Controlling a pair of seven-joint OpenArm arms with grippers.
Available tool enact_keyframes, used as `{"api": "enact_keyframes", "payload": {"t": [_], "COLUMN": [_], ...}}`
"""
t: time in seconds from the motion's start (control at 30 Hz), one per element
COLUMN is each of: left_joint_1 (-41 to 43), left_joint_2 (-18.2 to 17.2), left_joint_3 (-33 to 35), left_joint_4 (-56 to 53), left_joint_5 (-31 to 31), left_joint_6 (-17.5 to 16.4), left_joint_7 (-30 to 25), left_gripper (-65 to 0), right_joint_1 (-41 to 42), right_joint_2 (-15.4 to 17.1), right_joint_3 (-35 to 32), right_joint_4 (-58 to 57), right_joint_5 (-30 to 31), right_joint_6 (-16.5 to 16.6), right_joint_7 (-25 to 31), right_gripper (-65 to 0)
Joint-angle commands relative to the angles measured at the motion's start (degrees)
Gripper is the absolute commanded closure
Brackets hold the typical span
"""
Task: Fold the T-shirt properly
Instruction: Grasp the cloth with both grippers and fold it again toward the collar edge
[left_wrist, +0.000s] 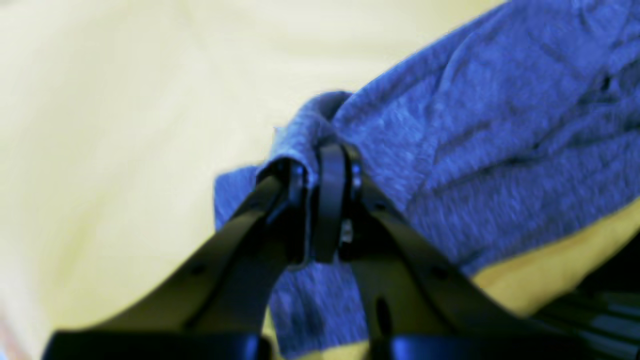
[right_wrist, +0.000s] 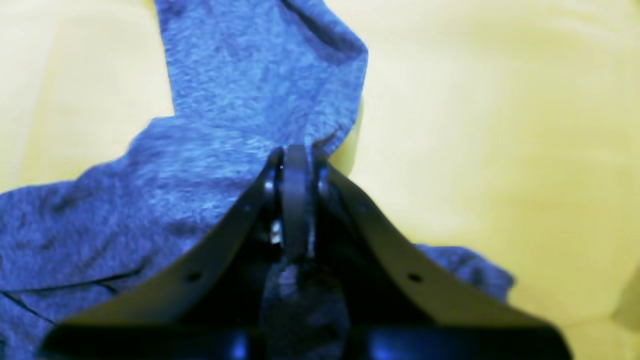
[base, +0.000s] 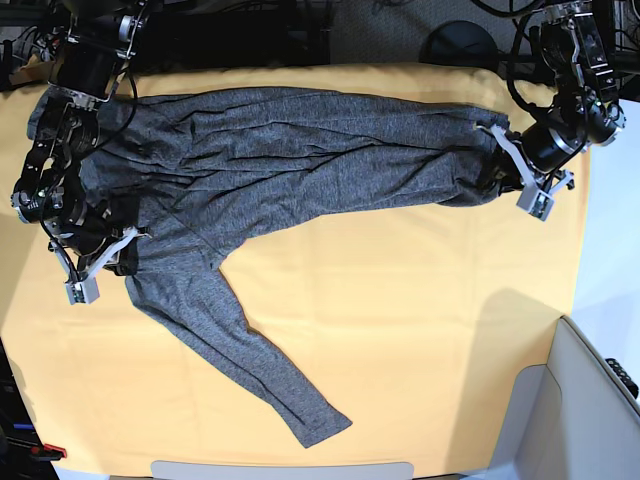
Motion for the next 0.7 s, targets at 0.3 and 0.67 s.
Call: {"api": "enact_keyframes", "payload": {"t": [0.3,0.67], "left_joint_1": [-2.65,-6.08], "left_joint_2": [-0.88,0.43], "left_joint_3": [-0.77,-7.10], "left_joint_4": [1.40,3.07], "left_joint_5": [-0.73,-0.91], "left_joint_6": [0.10,0.10], "left_joint_7": [-1.16,-1.25], "left_gripper": [-0.2,-0.2], "right_joint_1": [0.98,1.86], "right_joint_2": [3.15,4.91], "right_joint_3": [0.25,1.66], "right_joint_4": [8.33,9.64], "right_joint_5": [0.89,0.71], "right_joint_6": [0.21,0.21], "right_joint_7": [1.28,1.72], "right_gripper": [0.0,0.0]}}
